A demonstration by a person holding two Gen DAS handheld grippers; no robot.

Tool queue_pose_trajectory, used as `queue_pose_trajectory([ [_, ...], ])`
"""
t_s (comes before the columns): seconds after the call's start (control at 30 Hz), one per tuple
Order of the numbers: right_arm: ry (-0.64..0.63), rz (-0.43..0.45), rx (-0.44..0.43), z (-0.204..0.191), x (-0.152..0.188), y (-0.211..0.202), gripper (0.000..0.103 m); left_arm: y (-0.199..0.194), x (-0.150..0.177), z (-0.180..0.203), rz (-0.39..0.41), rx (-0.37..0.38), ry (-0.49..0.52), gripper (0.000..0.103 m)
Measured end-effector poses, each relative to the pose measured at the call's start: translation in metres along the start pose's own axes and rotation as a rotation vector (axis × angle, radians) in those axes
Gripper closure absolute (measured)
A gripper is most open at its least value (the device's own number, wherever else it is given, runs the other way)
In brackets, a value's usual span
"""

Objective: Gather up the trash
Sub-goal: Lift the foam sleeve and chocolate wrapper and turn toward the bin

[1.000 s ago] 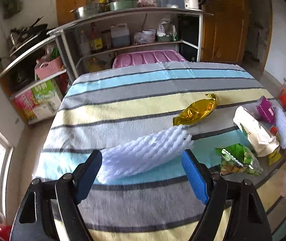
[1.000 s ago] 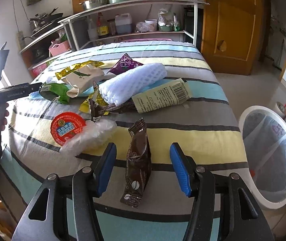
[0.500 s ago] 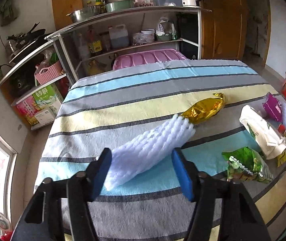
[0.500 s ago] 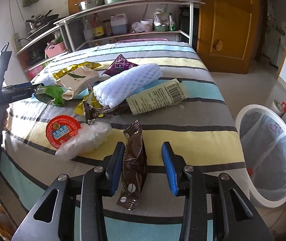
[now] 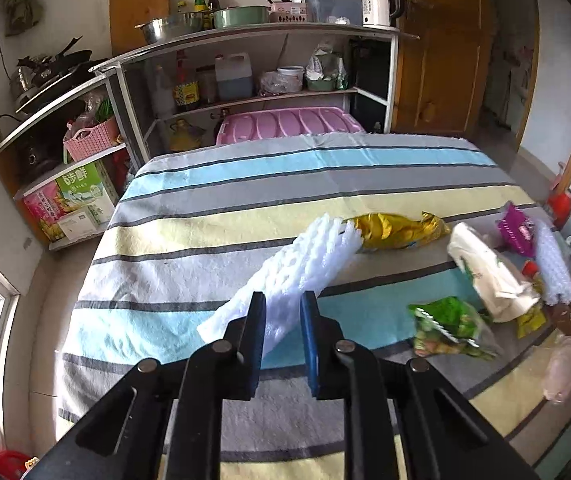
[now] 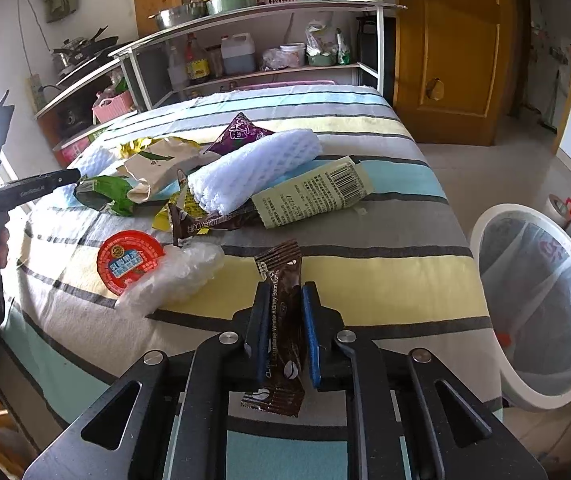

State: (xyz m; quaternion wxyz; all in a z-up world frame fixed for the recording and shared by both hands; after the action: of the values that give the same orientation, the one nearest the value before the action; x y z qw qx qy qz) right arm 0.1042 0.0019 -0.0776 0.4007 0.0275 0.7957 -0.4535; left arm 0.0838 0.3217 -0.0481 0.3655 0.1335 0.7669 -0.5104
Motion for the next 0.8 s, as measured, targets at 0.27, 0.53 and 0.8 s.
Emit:
queue_pose_trajectory([
  [0.27, 0.005, 0.007, -0.009, 0.001, 0.001, -0.002, 0.087, 0.000, -0.002, 0.002, 0.002, 0.029, 0.001, 0.084],
  [0.53, 0.012, 0.058, -0.016, 0.003, -0.004, -0.018, 0.087, -0.032, -0.005, 0.013, 0.051, 0.080, -0.006, 0.086],
  [0.8, 0.021, 0.087, -0.015, 0.005, -0.002, -0.032, 0.087, -0.028, -0.011, 0.021, 0.059, 0.017, 0.066, 0.030],
])
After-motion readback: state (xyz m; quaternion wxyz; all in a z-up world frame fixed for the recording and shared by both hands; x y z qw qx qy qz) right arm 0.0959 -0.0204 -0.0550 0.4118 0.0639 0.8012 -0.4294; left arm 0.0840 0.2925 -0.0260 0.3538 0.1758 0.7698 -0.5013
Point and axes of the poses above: each gripper's, at about its wrist camera, not at the fingertips, and y roughly the way its jaws point, z to its right, x to its underside, the point moved 3 cm from there along y, roughly the way its jaws point, and after that the axes turned 14 degrees about -x, right-handed, at the moved point
